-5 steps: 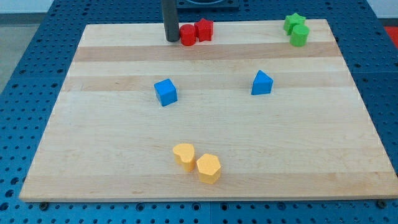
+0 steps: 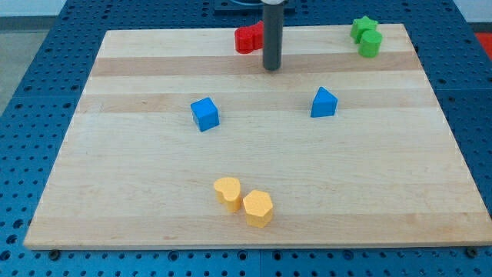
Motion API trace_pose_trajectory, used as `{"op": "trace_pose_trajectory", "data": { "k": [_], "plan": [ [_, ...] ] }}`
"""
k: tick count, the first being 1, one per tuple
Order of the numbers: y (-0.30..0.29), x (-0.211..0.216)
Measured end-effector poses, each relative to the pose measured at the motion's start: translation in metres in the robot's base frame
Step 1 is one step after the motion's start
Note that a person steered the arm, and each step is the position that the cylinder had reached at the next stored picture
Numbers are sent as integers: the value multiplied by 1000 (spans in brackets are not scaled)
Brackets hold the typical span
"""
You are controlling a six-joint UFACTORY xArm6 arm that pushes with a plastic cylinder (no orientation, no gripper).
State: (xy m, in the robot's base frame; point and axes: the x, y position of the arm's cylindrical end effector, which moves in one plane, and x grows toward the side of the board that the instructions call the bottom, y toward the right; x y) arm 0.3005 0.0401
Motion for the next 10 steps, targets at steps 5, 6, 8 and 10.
{"op": "trace_pose_trajectory", "data": {
  "k": [5,6,8,10],
  "plan": [
    [98,4],
    [99,4],
    [102,4],
    [103,4]
  ]
}}
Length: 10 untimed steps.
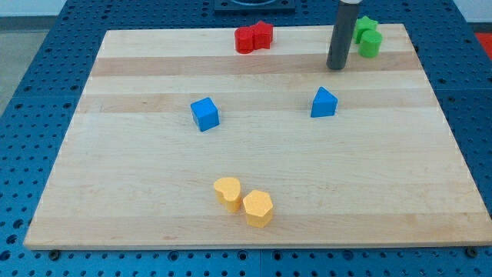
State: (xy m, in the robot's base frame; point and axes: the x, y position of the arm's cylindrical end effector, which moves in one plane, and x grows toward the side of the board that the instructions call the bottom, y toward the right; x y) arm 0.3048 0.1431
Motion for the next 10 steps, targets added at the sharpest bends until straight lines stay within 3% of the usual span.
{"op": "trace_pose_trajectory", "data": {
  "k": [4,5,8,9,10],
  "plan": [
    [114,22],
    [119,28],
    [90,63],
    [50,43],
    [-61,34]
  ]
}}
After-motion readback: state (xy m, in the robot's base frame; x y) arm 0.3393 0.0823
